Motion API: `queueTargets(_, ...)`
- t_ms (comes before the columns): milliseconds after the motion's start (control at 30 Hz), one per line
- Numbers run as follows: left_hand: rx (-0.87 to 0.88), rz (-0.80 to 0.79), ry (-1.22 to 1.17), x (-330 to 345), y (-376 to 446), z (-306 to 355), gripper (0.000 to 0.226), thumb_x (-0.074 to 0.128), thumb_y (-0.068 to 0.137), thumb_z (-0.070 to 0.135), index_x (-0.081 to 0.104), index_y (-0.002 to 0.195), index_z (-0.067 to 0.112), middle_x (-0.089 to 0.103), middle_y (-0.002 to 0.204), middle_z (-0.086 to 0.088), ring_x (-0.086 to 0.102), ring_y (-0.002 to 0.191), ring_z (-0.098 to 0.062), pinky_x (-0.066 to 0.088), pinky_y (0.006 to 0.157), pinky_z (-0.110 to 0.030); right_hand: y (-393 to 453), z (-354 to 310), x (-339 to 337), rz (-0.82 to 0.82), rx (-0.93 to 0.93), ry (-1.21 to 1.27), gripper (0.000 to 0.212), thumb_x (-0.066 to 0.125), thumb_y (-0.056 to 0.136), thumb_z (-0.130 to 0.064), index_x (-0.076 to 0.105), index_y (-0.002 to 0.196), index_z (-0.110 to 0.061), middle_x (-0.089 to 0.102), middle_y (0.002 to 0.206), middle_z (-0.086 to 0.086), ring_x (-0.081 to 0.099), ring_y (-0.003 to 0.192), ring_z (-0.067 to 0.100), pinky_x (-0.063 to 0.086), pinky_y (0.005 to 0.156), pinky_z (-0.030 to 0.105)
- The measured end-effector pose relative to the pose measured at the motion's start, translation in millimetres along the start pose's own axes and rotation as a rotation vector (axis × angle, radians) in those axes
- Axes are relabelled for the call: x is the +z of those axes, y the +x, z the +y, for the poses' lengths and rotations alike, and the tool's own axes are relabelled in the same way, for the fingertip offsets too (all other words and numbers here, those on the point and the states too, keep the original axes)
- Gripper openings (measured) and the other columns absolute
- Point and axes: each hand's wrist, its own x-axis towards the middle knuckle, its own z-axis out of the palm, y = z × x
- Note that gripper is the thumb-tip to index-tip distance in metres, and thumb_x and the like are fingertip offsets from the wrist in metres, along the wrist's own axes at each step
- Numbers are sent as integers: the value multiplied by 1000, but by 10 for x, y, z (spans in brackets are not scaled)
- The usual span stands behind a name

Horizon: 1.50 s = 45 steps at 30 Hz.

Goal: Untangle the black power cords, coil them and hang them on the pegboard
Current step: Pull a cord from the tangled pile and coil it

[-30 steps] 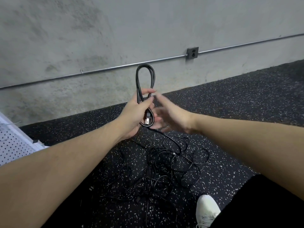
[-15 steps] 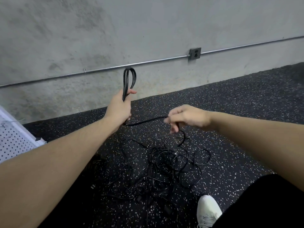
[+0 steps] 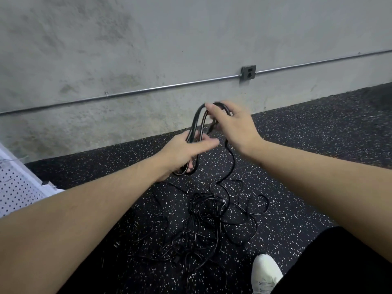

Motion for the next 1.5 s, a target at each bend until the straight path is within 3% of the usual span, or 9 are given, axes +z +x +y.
queueTargets(167, -35, -88, -22, 71, -19, -36, 14, 63, 97, 12, 54, 88, 19, 50, 71, 0, 48, 52, -13, 42, 47, -25, 15, 1, 11, 39, 91, 156, 26, 78, 89, -25, 53, 96, -23, 58, 83, 0, 51, 61, 15, 46, 64, 36)
queueTargets(400, 27, -46, -107, 137, -24, -86, 14, 72, 92, 24, 64, 83, 30, 67, 110, -7, 60, 104, -21, 42, 96, -38, 73, -120, 107, 27, 360, 720, 36, 66, 95, -7, 47, 123, -20, 34, 51, -8, 27, 44, 6, 28, 42, 22)
queueTargets(500, 19, -138, -208, 142, -29, -38, 7, 70, 94, 17, 66, 97, 22, 74, 101, -16, 70, 90, -21, 53, 78, -29, 108, -124, 101, 22, 395, 815, 32, 62, 99, -7, 49, 125, -20, 29, 49, -8, 22, 43, 5, 21, 38, 18)
queueTargets(667, 12, -29, -343, 143, -12, -69, 7, 62, 99, 7, 64, 98, 13, 59, 64, 2, 63, 65, -21, 58, 91, -57, 61, -114, 80, 3, 469, 642, 41, 36, 108, -47, 47, 133, -16, 56, 68, -1, 48, 66, 14, 40, 64, 29)
queueTargets(867, 82, 359, -393, -38, 74, 7, 7, 61, 102, 16, 63, 102, 23, 70, 77, -1, 73, 69, -23, 61, 69, -39, -196, 281, 81, -650, 673, 50, 89, 10, 93, -81, 67, 118, -17, 74, 111, 7, 62, 110, 24, 42, 104, 51)
queueTargets(1033, 104, 531, -455, -166, 120, -31, 14, 57, 104, 13, 64, 109, 25, 60, 94, -6, 70, 63, -18, 61, 66, -37, -320, 228, 107, -931, 610, -37, 30, 56, 99, -47, 54, 91, -18, 77, 107, 10, 66, 118, 29, 45, 111, 50)
queueTargets(1200, 68, 664, -368, -256, 154, -76, 22, 54, 106, 13, 67, 102, 31, 63, 91, -2, 63, 57, -12, 53, 57, -30, -302, 215, 23, -968, 573, -122, 16, 63, 99, -28, 53, 97, -16, 58, 72, 0, 63, 75, 16, 59, 66, 27)
queueTargets(1367, 43, 803, -91, -307, 124, -109, 28, 50, 107, 19, 64, 95, 40, 60, 75, 6, 63, 56, -9, 61, 71, -41, -260, 262, -81, -1032, 435, -269, 18, 59, 99, -34, 56, 95, -17, 77, 99, 3, 55, 125, 46, 40, 113, 50)
queueTargets(1500, 15, 719, 203, -355, 68, -155, 23, 49, 107, 29, 60, 98, 46, 69, 80, 6, 72, 74, -33, 61, 72, -54, -232, 214, -167, -878, 449, -31, 10, 58, 102, -17, 58, 111, -12, 57, 68, -2, 62, 72, 24, 57, 76, 33)
